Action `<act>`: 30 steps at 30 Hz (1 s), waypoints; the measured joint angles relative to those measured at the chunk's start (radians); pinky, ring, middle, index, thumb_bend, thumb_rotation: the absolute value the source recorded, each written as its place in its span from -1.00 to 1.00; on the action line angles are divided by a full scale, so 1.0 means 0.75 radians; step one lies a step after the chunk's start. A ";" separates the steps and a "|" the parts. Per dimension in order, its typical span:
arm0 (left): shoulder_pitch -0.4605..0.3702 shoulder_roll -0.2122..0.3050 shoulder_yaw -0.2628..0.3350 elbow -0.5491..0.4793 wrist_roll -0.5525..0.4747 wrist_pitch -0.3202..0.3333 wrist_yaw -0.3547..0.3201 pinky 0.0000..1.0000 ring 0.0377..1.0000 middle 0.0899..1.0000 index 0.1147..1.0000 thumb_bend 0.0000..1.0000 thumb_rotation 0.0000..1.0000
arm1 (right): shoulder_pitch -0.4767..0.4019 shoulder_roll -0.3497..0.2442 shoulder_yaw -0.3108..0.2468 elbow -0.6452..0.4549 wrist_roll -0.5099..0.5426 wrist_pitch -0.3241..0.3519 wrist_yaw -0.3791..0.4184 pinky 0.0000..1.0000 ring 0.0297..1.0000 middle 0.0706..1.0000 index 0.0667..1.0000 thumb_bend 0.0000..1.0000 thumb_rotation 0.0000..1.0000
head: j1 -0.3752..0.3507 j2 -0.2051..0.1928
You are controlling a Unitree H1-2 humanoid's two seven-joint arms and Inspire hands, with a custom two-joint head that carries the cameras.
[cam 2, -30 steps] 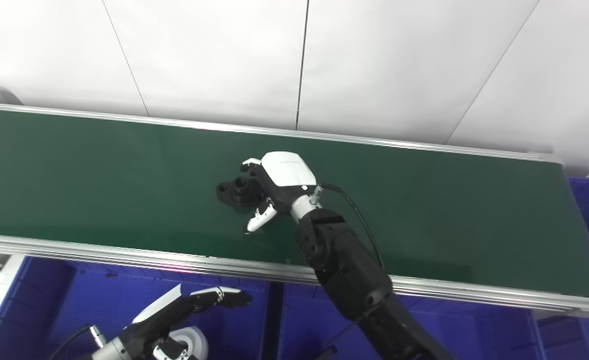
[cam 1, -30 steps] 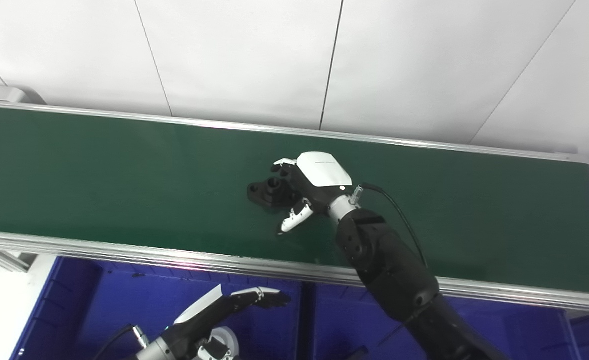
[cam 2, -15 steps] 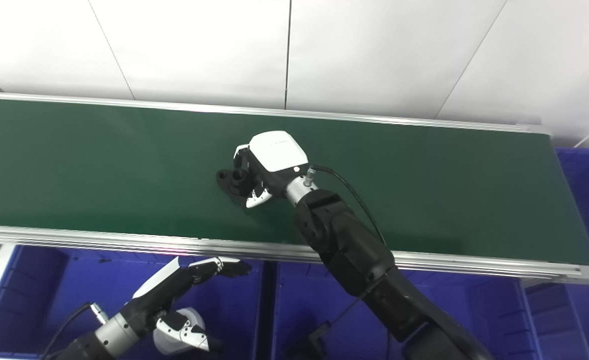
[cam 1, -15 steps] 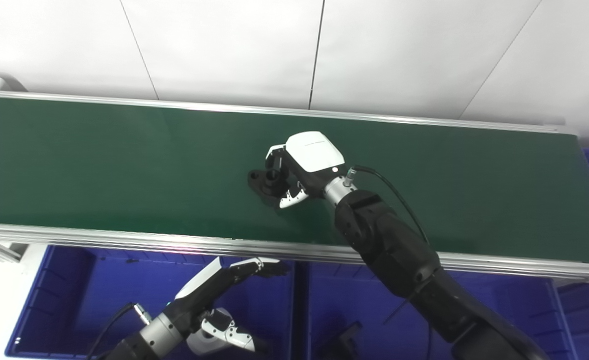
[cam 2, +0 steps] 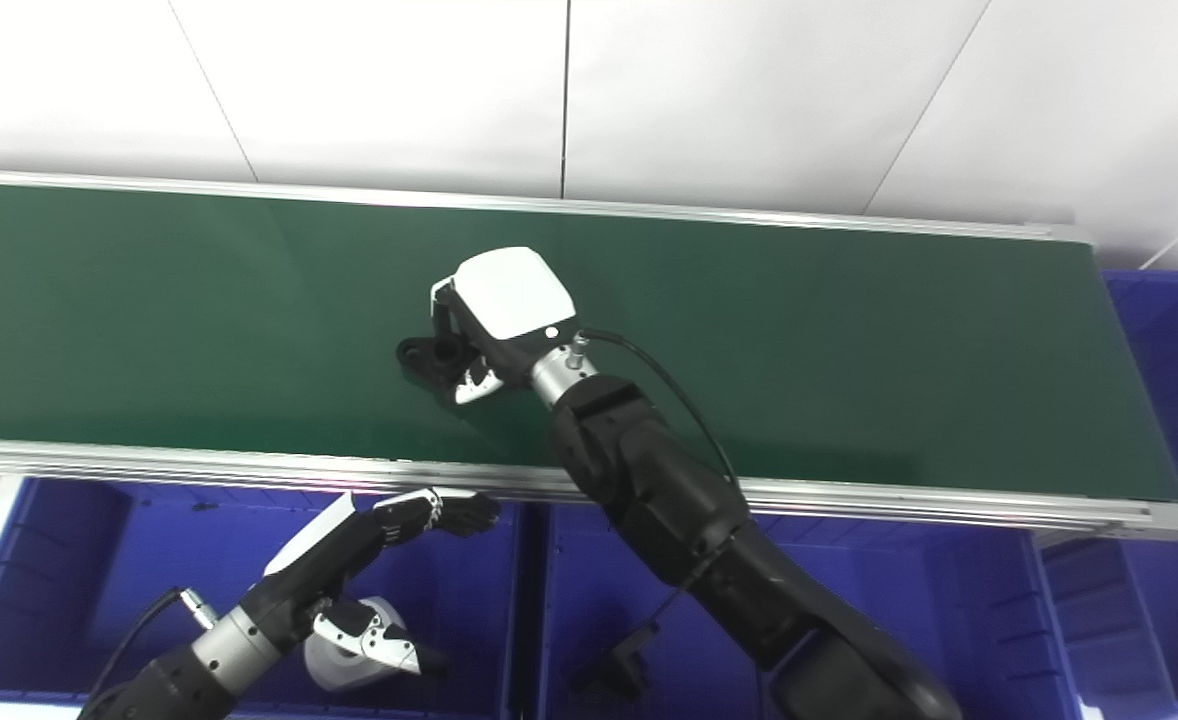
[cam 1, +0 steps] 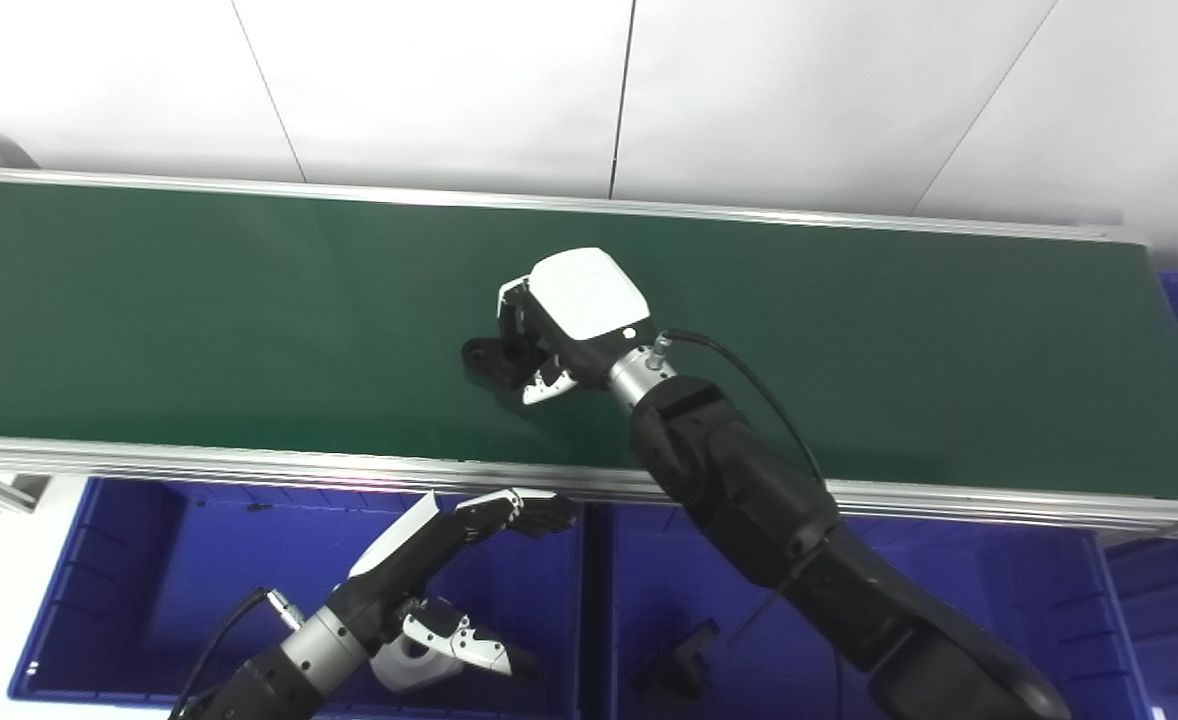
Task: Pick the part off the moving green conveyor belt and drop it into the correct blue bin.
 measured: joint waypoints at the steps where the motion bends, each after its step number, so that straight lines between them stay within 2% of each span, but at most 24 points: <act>1: 0.000 0.000 0.002 0.000 0.000 0.001 0.000 0.52 0.55 0.53 0.52 0.78 -0.60 | 0.000 0.002 0.003 0.000 -0.012 0.002 -0.001 -0.90 -0.83 -0.72 -0.12 0.04 -0.76 | -0.002 0.000; 7: 0.000 0.000 0.007 -0.001 -0.001 0.010 -0.004 0.51 0.55 0.53 0.51 0.78 -0.62 | 0.015 -0.005 0.009 -0.002 -0.062 0.002 -0.049 -0.90 -0.83 -0.72 -0.12 0.04 -0.77 | 0.002 0.000; 10: 0.000 0.000 0.011 -0.001 -0.001 0.012 -0.007 0.51 0.55 0.53 0.51 0.78 -0.63 | 0.045 -0.009 -0.018 -0.008 -0.043 0.002 -0.093 -0.88 -0.81 -0.71 -0.12 0.04 -0.76 | 0.004 0.004; 16: 0.001 0.001 0.015 -0.010 -0.002 0.012 -0.013 0.49 0.54 0.53 0.51 0.77 -0.63 | 0.111 -0.036 -0.072 -0.085 -0.005 0.001 -0.110 -0.82 -0.74 -0.63 -0.12 0.04 -0.75 | 0.000 0.008; 24: 0.001 0.002 0.023 -0.013 -0.014 0.011 -0.026 0.45 0.52 0.52 0.51 0.78 -0.59 | 0.296 -0.081 -0.168 -0.326 0.011 0.006 -0.051 -0.81 -0.75 -0.67 -0.14 0.04 -0.76 | 0.008 0.020; 30: 0.011 0.002 0.028 -0.019 -0.030 0.012 -0.027 0.44 0.50 0.52 0.51 0.76 -0.60 | 0.406 -0.089 -0.274 -0.674 -0.021 0.097 0.084 -0.73 -0.67 -0.60 -0.13 0.03 -0.75 | -0.006 0.033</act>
